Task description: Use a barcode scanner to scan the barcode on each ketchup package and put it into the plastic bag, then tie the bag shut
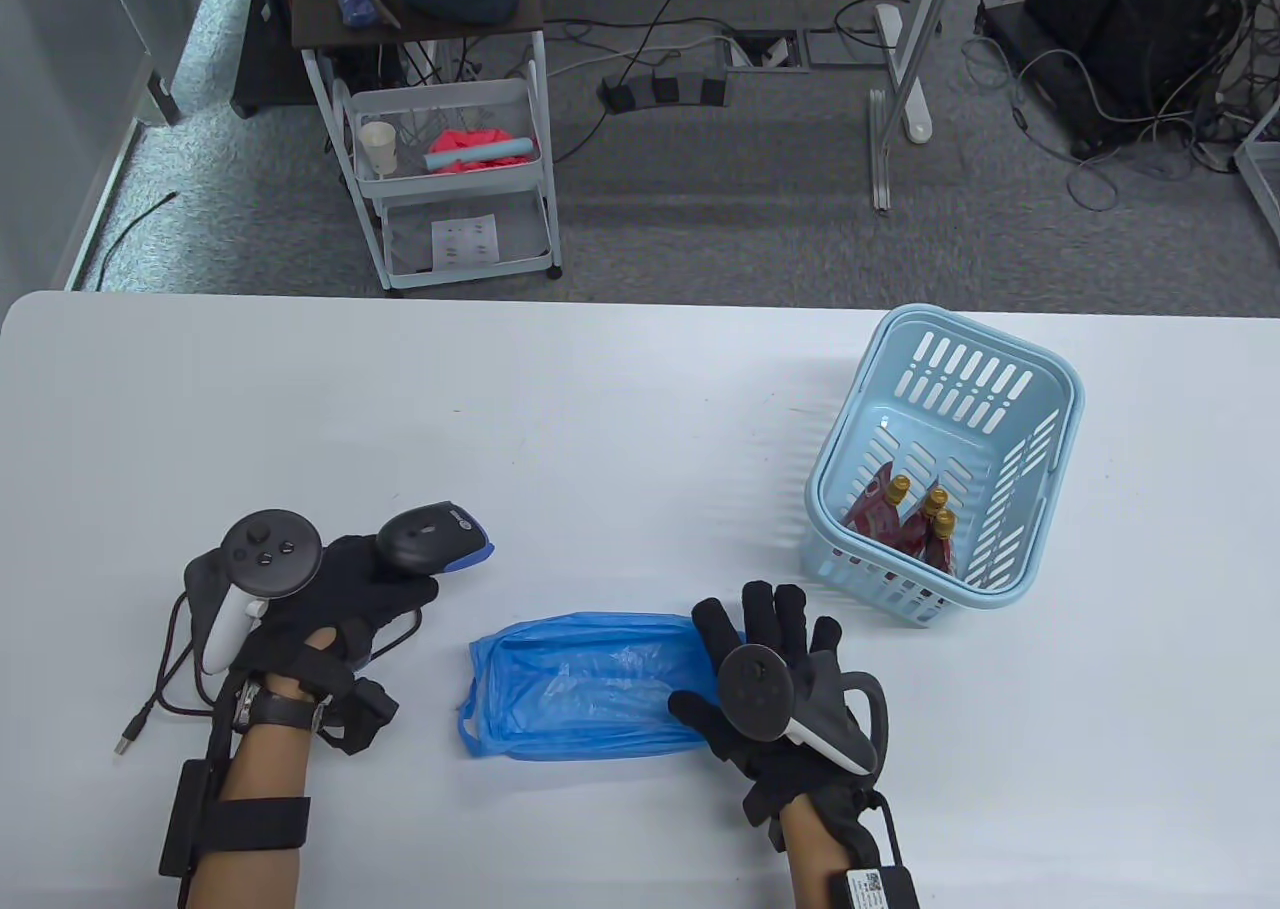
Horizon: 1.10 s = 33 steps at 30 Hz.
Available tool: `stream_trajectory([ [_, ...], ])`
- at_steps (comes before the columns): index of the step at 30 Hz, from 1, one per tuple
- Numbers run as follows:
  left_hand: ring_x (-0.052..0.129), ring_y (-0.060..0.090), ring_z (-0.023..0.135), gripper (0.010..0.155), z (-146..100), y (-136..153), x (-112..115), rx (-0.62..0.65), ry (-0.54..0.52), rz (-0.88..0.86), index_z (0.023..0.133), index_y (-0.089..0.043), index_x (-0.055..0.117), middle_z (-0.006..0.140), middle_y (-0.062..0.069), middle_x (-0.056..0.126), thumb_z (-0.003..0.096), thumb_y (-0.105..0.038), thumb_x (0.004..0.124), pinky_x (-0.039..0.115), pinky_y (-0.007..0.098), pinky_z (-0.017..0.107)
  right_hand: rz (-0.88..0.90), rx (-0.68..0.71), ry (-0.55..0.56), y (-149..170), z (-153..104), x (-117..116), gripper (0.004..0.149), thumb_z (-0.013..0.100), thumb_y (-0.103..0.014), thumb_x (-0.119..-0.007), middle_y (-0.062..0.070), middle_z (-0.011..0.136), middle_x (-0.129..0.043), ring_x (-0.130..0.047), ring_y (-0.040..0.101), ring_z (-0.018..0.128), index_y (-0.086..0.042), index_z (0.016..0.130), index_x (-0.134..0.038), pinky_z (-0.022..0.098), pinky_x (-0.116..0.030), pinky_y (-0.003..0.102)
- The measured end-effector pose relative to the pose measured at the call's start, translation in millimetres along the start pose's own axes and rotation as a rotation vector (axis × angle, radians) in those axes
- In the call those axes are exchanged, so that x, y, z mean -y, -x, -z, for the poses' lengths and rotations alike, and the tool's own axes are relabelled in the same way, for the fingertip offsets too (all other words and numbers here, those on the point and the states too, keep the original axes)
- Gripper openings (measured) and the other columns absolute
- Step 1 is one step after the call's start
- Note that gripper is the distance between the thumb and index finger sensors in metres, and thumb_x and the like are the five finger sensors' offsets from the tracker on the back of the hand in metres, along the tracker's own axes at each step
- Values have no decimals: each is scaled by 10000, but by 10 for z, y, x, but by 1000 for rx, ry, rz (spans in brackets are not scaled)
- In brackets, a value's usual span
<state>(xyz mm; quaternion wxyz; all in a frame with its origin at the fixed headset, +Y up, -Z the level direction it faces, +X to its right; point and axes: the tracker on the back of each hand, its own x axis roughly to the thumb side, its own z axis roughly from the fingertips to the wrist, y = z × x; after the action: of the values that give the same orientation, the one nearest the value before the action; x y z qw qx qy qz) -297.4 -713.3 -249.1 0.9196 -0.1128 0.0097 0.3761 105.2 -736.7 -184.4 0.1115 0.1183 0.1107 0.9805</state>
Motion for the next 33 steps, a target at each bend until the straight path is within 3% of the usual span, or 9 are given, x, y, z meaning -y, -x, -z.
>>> stream_trajectory([
  [6, 880, 303, 741, 574, -147, -187, 28, 146, -59, -23, 879, -215, 851, 840, -21, 773, 414, -551, 884, 763, 530, 615, -8, -3, 3, -5, 0, 1, 850, 511, -622, -678, 255, 1190, -155, -96, 523, 1066, -227, 1166, -307, 706, -147, 752],
  [13, 902, 338, 777, 555, -294, -337, 108, 248, -42, -28, 879, -232, 847, 885, -13, 789, 423, -545, 881, 769, 534, 614, -25, -3, 1, -25, 1, -3, 850, 511, -623, -677, 256, 1190, -155, -95, 524, 1066, -228, 1166, -307, 706, -146, 752],
  [23, 980, 366, 742, 542, -415, -430, 224, 293, 11, -47, 901, -267, 822, 909, 37, 866, 434, -537, 879, 806, 527, 580, -41, -2, 0, -53, 1, -10, 851, 511, -623, -677, 257, 1190, -155, -95, 524, 1066, -227, 1166, -307, 705, -146, 752],
  [33, 1030, 277, 660, 523, -420, -412, 336, 302, 49, 1, 888, -304, 811, 831, -10, 922, 415, -505, 902, 824, 496, 561, -69, 6, 2, -124, -2, -24, 849, 512, -623, -675, 256, 1190, -158, -96, 523, 1066, -224, 1166, -310, 706, -147, 752],
])
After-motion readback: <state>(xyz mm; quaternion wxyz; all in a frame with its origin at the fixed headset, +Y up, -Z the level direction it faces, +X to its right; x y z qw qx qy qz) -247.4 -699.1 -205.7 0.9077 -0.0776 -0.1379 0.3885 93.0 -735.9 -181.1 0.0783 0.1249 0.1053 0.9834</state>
